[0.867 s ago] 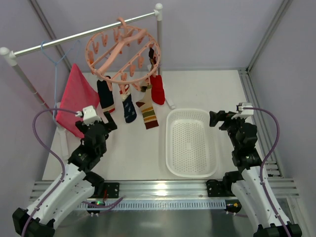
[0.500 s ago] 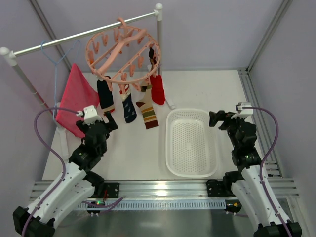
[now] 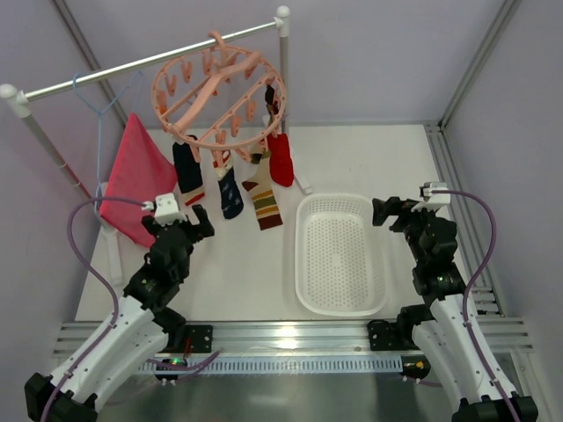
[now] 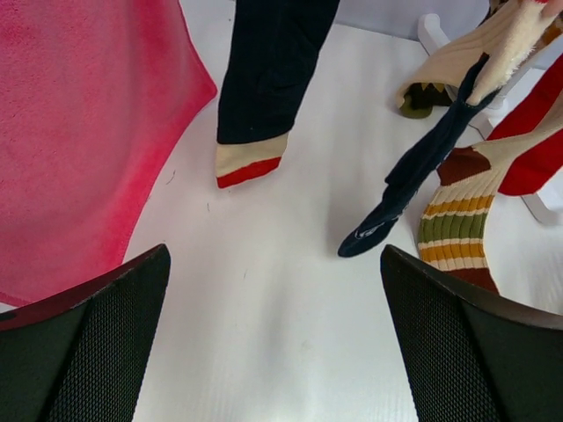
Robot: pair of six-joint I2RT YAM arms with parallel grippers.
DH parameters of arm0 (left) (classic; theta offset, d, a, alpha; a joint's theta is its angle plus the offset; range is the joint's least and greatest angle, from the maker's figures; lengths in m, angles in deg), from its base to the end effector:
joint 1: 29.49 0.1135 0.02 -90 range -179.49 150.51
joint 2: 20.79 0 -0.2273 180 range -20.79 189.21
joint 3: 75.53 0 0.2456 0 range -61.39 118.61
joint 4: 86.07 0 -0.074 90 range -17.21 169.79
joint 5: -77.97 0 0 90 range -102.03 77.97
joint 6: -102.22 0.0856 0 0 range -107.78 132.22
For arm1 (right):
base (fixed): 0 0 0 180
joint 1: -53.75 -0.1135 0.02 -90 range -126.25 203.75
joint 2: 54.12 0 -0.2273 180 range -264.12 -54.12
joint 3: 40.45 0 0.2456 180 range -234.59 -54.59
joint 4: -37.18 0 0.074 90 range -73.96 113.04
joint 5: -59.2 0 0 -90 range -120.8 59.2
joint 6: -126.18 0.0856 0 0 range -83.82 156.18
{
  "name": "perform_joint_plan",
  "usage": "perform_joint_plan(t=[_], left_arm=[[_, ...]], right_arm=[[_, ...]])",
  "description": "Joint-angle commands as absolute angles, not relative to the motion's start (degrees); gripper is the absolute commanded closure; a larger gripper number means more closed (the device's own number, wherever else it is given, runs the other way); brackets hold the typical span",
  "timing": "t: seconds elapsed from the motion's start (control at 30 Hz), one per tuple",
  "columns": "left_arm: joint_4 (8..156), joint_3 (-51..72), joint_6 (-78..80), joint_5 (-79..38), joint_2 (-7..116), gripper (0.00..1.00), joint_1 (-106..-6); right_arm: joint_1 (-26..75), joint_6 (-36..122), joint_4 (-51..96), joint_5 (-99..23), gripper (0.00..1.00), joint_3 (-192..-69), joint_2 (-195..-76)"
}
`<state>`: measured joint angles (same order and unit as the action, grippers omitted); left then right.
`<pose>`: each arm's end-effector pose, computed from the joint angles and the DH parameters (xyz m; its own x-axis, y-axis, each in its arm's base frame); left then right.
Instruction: Remove the socks clipped to the hanger
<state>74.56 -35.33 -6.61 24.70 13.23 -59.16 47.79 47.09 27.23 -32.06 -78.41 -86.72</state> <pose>0.2118 -0.0618 0.2346 -0.1524 -0.2109 -0.9656 -0.1673 0.9684 -0.1851 0.2307 0.0260 0.2461 -0.1019 0.1796 -0.9784 -0.1083 0.9757 0.1904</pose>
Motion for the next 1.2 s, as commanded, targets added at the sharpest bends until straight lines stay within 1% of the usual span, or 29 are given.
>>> perform_joint_plan(t=[0.0,0.07,0.1,0.13,0.23,0.27,0.33,0.4,0.53,0.87,0.97,1.0,1.07,1.17], left_arm=[[80.9,-36.7,-3.1,22.4,11.0,0.00,-59.5],[83.2,-37.9,-2.5,19.7,10.1,0.00,-59.4],[84.4,-38.4,-2.2,15.2,10.1,0.00,-59.4],[85.3,-38.7,-1.5,13.2,10.6,0.00,-59.4],[88.6,-38.9,-1.1,7.7,15.1,0.00,-59.4],[89.8,-38.8,-1.1,6.4,18.8,0.00,-59.4],[94.6,-38.8,-1.2,2.5,23.0,0.00,-59.4],[99.9,-39.0,-1.6,1.2,28.5,0.00,-59.4],[108.2,-40.2,-2.2,2.0,33.9,0.01,-59.4],[120.5,-40.8,-1.2,5.8,44.1,0.00,-59.4],[123.8,-41.4,-0.5,8.3,47.7,0.06,-59.3],[126.4,-41.6,-0.3,8.7,48.5,0.10,-59.3],[128.8,-42.0,0.6,10.3,50.0,0.14,-59.2],[133.0,-42.9,1.4,12.8,52.9,0.16,-59.1]], right_arm=[[47.5,47.1,26.9,-32.7,0.00,-79.6,-85.9],[47.5,47.1,26.9,-32.7,0.00,-79.6,-85.7],[47.6,47.2,26.9,-32.7,0.00,-79.6,-85.6],[47.5,47.1,26.9,-32.5,0.00,-79.6,-85.5],[47.6,47.3,26.8,-32.4,0.00,-79.6,-85.5],[47.6,47.5,26.6,-32.5,0.00,-79.6,-85.5],[47.5,47.4,26.2,-32.6,0.00,-79.9,-85.5],[47.6,47.3,25.7,-33.2,0.00,-80.3,-85.0],[47.5,47.3,24.4,-33.4,0.00,-80.6,-83.1],[47.5,47.4,23.4,-33.8,0.00,-80.8,-78.8],[47.6,47.5,21.8,-33.8,0.00,-80.9,-77.9],[47.5,47.5,21.8,-33.8,0.00,-80.9,-77.7],[47.6,47.5,21.6,-34.4,0.00,-80.9,-77.0],[47.5,47.5,21.4,-34.8,0.01,-81.0,-76.9]])
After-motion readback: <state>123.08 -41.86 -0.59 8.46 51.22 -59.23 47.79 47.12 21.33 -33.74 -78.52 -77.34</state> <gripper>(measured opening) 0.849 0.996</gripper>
